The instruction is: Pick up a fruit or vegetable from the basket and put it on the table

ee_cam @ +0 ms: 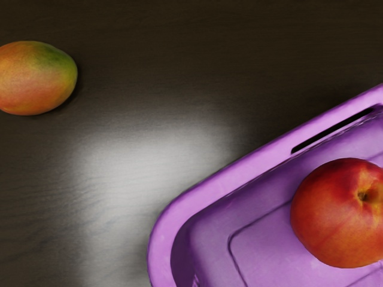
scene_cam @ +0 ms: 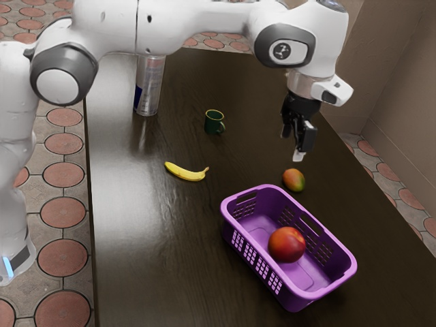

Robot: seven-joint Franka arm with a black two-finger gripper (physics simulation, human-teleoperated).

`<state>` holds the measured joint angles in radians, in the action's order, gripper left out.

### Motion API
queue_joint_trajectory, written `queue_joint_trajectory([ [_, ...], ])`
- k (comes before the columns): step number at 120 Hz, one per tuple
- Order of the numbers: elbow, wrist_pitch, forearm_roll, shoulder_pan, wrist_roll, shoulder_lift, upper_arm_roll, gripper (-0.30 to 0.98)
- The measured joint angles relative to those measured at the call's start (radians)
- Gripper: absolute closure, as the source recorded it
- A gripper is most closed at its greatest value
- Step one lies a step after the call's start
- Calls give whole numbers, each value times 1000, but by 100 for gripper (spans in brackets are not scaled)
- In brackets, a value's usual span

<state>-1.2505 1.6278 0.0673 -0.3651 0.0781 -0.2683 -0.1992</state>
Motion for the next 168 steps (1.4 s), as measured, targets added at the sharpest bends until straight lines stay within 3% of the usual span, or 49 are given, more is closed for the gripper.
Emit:
queue_joint_trajectory([
  [34, 32, 46, 37, -5, 166, -77, 3, 0],
  [80, -19, 52, 79, -68, 361, -44, 18, 0],
  [168, -132, 106, 103, -97, 515, -43, 17, 0],
])
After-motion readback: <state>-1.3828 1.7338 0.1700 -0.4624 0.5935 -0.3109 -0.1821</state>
